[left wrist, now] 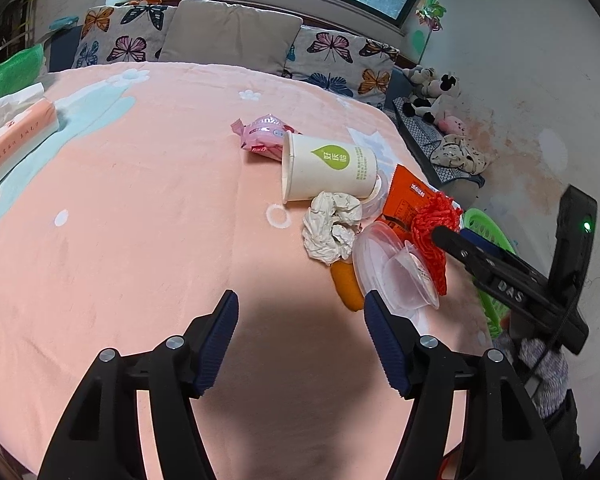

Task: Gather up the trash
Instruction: 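Grasp the red mesh net with the right gripper while the left grasps the jelly cup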

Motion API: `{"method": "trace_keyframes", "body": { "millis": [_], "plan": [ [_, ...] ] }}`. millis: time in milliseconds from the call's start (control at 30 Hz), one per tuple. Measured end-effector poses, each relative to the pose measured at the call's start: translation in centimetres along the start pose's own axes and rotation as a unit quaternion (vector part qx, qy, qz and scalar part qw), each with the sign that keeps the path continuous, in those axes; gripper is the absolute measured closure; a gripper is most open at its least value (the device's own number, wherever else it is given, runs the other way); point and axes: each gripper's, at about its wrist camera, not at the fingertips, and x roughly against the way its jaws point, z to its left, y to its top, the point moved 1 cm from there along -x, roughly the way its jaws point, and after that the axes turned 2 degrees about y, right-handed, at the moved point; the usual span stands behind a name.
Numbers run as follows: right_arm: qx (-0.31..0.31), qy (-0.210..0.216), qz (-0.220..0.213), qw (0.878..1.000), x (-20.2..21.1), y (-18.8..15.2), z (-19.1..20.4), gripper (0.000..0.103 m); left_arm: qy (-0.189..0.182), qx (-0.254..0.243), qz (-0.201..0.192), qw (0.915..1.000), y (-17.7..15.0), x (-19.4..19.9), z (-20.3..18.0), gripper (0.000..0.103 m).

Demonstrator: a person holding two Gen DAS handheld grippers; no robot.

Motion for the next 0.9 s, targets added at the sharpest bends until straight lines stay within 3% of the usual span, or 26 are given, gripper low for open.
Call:
{"method": "trace_keyframes", "body": {
  "millis": [133, 333, 567, 767, 900],
  "plan": [
    [0.008, -0.004, 0.007, 1.000, -1.2, 0.3, 0.1, 0.027, 0.000, -0.001, 0.001, 1.0000, -0.1, -0.1, 0.1, 0.035],
    [0.003, -0.006, 0.015, 1.000, -2.0, 0.2, -0.3, 0.043, 0.003, -0.006, -0.001, 1.0000, -0.2, -0.1, 0.1, 0.027],
    [-0.003, -0.008, 0.001, 1.000, -0.2, 0.0, -0.7, 0.050, 0.006, -0.032, -0.008, 0.9994, -0.2, -0.2, -1.0, 0.027],
    [-0.011, -0.015, -0.020, 1.000, 2.9, -0.6, -1.3, 0.050, 0.006, -0.080, -0.021, 0.9966, -0.5, 0.0, -3.0, 0.026],
    [-0.016, -0.022, -0.032, 0.999, 4.9, -1.2, -1.8, 0.050, 0.008, -0.141, -0.038, 0.9893, -1.0, 0.1, -5.7, 0.019]
  ]
}}
